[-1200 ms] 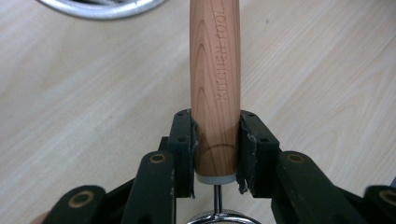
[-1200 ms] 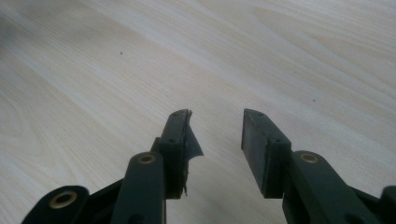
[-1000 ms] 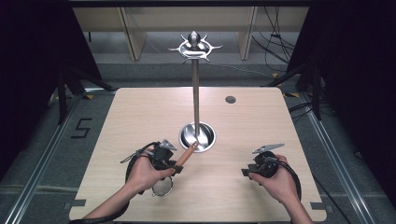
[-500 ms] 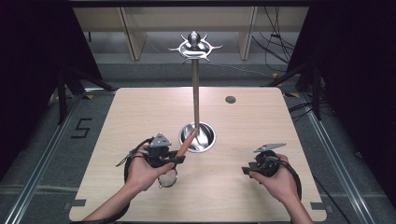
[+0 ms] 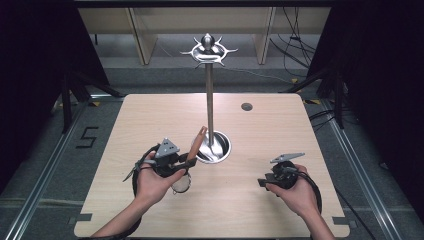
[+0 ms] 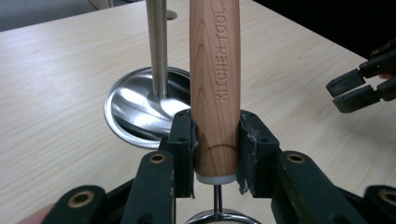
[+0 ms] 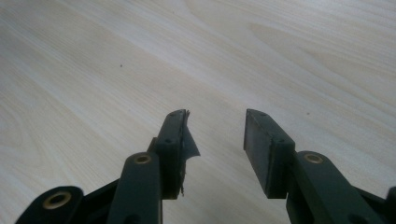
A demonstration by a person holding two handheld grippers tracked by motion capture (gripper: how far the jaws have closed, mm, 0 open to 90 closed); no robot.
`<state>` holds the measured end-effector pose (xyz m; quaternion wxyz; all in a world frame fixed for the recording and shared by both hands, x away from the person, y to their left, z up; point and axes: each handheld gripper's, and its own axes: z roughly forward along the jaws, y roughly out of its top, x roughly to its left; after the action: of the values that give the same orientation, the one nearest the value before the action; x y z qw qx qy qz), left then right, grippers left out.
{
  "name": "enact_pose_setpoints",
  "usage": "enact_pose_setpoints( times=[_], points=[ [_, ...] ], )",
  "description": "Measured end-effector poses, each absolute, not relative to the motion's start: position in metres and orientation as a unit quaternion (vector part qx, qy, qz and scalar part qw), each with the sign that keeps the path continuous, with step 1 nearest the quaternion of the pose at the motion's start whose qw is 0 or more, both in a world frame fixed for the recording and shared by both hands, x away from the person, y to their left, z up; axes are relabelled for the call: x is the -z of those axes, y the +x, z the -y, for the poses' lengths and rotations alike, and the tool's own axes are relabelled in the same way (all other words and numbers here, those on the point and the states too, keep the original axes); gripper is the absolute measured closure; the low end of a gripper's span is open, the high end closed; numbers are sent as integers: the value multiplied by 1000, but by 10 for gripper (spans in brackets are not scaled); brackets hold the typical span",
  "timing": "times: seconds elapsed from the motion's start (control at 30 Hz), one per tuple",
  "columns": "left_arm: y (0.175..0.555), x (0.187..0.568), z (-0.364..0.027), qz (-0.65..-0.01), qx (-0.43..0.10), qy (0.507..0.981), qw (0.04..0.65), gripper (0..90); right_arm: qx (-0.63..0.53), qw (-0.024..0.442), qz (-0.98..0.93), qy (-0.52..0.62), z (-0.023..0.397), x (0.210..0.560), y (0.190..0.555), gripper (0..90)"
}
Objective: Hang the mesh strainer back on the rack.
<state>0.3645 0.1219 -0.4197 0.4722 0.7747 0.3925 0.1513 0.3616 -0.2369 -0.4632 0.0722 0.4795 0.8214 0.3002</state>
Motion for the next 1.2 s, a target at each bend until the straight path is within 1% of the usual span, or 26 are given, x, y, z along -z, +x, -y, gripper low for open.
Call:
enact_pose_setpoints(
  times=[0.23,0.3,0.33,0.5,0.57,0.63,0.77,0.83,0.87,0.9,0.93,1.03,1.1,1.2],
  points=[
    [366,415,-123,-396,-164,758,492,681,-300,73,-820,482,238,463,362,592],
    [370,413,-126,-379,-178,760,496,681,-302,72,-818,484,238,463,363,588],
    [370,412,-127,-381,-183,757,498,681,-304,76,-819,481,238,463,364,583],
    [369,411,-128,-377,-189,749,512,681,-305,76,-816,486,237,462,363,568],
    [368,412,-126,-372,-195,748,514,681,-307,86,-819,477,237,463,363,564],
    [367,412,-124,-377,-194,744,516,681,-306,80,-817,482,236,461,363,559],
    [366,410,-122,-381,-193,738,523,681,-318,88,-817,472,234,462,364,556],
    [366,407,-122,-377,-198,738,524,681,-307,80,-818,480,232,461,363,556],
    [366,405,-122,-377,-199,737,525,681,-321,95,-817,469,233,465,365,556],
    [366,404,-121,-376,-200,734,529,681,-319,97,-819,467,233,465,365,556],
    [366,402,-121,-377,-203,733,529,681,-310,81,-817,479,232,462,363,555],
    [365,399,-120,-372,-207,731,534,681,-318,94,-817,472,232,465,364,555],
    [365,397,-120,-369,-212,730,535,681,-307,82,-820,476,234,462,364,555],
    [364,393,-121,-366,-217,727,539,681,-308,84,-820,475,235,461,365,555]
  ],
)
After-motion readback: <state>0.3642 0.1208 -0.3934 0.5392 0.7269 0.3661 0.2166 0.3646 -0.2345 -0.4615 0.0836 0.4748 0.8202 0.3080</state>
